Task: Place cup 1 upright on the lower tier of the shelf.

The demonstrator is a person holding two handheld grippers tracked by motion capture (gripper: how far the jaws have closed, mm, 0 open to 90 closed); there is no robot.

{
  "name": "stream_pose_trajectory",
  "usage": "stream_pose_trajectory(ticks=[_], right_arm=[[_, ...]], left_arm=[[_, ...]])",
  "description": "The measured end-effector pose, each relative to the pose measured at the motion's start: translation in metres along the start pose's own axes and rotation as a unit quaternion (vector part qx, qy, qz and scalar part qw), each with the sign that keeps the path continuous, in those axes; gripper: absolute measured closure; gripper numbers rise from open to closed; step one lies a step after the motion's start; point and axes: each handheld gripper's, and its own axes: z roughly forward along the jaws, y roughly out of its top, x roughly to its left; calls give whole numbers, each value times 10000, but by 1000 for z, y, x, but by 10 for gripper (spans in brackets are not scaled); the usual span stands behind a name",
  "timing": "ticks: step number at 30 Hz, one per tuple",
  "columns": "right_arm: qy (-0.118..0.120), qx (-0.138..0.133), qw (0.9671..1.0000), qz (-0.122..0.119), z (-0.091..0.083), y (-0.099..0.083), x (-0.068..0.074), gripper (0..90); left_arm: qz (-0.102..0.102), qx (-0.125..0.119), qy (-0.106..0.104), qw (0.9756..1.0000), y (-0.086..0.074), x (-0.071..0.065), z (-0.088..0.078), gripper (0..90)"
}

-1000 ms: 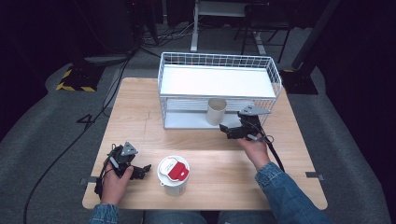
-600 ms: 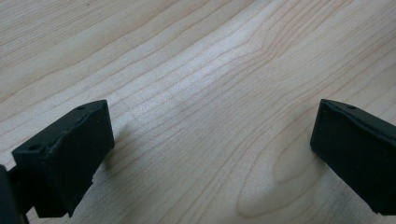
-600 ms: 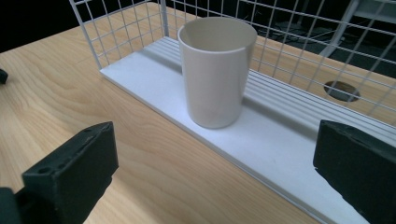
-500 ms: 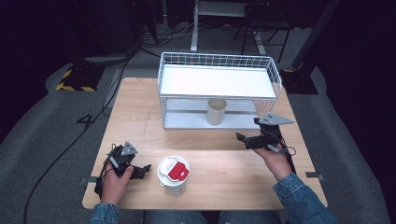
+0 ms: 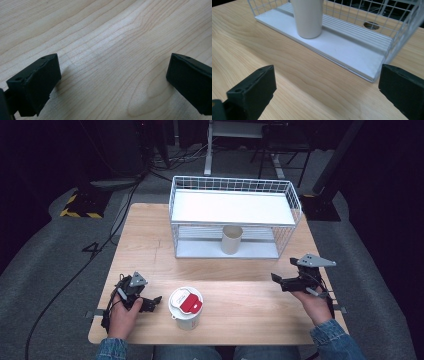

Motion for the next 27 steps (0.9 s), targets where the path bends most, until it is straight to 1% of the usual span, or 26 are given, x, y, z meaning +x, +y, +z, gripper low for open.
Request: stream_pose_trajectory(ticks=[5,8,13,17,18,24,27], right_arm=[[-84,133,9999,-15,-4,-14,-6,16],[-98,206,9997,60,-6,-23,-11,15],[-165,222,9995,139,-10,-34,-16,15],[-234,351,9989,199,-9,-46,-19,14],[-256,377,9986,252,-8,-49,-20,13],[-333,473,9976,392,-7,-66,-25,7],[-397,562,9968,410,-6,-74,-26,7]], left_arm=[[2,0,0,10000,0,0,0,1],[4,0,1,10000,0,0,0,1],[1,-2,1,10000,0,0,0,1],[1,-1,1,10000,0,0,0,1],[1,-1,1,10000,0,0,0,1],[1,0,0,10000,0,0,0,1],[-2,-11,7,10000,0,0,0,1]])
